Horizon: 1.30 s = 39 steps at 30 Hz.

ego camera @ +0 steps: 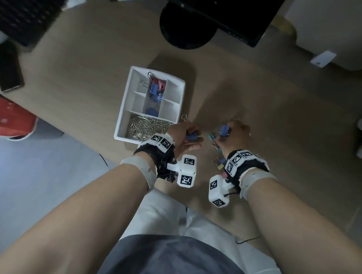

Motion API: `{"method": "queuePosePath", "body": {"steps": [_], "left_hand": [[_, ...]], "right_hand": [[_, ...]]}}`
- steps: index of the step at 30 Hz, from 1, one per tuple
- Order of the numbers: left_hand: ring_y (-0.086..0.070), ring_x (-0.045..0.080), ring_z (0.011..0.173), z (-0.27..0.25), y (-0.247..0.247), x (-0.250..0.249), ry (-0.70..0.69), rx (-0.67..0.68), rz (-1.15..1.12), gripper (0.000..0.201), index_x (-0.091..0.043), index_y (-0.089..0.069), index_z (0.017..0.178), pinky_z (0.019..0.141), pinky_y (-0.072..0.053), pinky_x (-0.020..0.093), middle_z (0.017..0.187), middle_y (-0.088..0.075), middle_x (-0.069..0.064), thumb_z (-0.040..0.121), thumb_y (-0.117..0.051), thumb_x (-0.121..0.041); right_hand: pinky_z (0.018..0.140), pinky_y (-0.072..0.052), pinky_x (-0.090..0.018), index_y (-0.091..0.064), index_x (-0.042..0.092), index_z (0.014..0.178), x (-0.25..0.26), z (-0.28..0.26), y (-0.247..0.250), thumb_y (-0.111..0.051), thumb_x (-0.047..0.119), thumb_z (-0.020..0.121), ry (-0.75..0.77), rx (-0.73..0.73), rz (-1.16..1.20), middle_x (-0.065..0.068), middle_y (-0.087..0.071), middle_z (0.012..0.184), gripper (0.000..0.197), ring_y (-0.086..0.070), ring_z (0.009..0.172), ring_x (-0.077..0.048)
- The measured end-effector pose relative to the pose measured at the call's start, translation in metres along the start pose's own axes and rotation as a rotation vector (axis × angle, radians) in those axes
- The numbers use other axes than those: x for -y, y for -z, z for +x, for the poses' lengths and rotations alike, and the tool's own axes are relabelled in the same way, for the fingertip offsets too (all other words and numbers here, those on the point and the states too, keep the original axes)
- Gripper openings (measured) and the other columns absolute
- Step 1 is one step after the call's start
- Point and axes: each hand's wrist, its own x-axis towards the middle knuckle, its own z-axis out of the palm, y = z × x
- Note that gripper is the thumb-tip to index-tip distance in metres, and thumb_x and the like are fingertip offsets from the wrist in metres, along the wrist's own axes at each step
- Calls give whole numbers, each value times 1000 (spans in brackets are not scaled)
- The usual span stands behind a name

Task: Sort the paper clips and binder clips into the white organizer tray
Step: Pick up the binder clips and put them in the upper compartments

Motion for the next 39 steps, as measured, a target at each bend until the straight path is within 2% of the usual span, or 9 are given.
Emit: {"method": "queuePosePath", "body": {"steps": [4, 7, 11, 16, 19, 23, 29, 34, 39], "left_hand": [[-60, 25, 67, 5, -8, -7, 15, -71, 0, 26, -6, -51, 77, 52, -56, 31, 81, -57, 11, 101, -41, -10], [-61, 18, 47, 7, -15, -12, 10, -40, -17, 37, -6, -46, 64, 46, -53, 27, 70, -54, 9, 101, -40, -11], [-61, 16, 49, 6, -20, -9, -1, -52, -24, 40, -7, -48, 63, 46, -52, 25, 70, -55, 9, 102, -41, -14], [-59, 23, 71, -4, -29, -3, 49, 11, 24, 20, -5, -60, 71, 79, -49, 35, 81, -63, 10, 81, -73, -18], [-63, 26, 65, -12, -40, 5, -2, 86, -41, 31, 1, -61, 79, 62, -55, 35, 80, -65, 17, 100, -39, -7], [-62, 24, 48, -25, -50, 15, -59, 11, -117, 29, 0, -51, 75, 36, -50, 27, 57, -60, 15, 99, -36, -6], [-61, 23, 43, -33, -37, 38, -98, -49, -223, 26, -3, -53, 71, 40, -51, 27, 64, -62, 15, 94, -43, -11], [-48, 16, 37, -32, -19, 52, -54, -31, -115, 23, -14, -48, 68, 36, -34, 16, 67, -57, 5, 90, -44, -20], [-41, 13, 29, -23, -7, 56, -28, -70, -51, 25, -11, -50, 73, 32, -26, 12, 72, -55, 5, 94, -40, -18]], "right_hand": [[83, -55, -41, -57, 25, 107, 0, 7, 4, -78, 35, 76, -38, 40, -61, -3, -63, 108, 39, -63, 98, -28], [84, -54, -38, -60, 27, 108, -4, 9, 12, -80, 48, 71, -28, 34, -101, -1, -57, 108, 47, -59, 99, -25], [83, -56, -38, -60, 26, 107, -8, 0, 21, -67, 58, 61, -32, 2, 25, 2, -59, 108, 56, -63, 98, -24], [76, -57, -30, -65, 31, 100, 2, -20, 44, -74, 44, 75, 125, 133, 293, 14, -72, 89, 29, -69, 81, -9], [78, -56, -25, -74, 38, 103, 3, -31, 60, -79, 51, 73, 268, 176, 334, 19, -73, 88, 33, -67, 82, 3], [81, -56, -30, -76, 29, 97, -28, -35, 72, -68, 44, 86, 209, -76, 389, 14, -74, 90, 21, -68, 84, -6], [88, -53, -29, -73, 26, 100, -79, -50, 54, -69, 21, 85, 69, 110, 167, 8, -74, 102, 16, -68, 94, -15], [77, -51, -27, -66, 34, 95, -81, -66, 23, -84, 39, 68, 85, 287, 17, 17, -68, 89, 32, -64, 82, -7], [79, -52, -31, -66, 33, 98, -79, -72, -7, -74, 42, 83, 147, 177, -199, 10, -65, 91, 20, -65, 85, -18]]}}
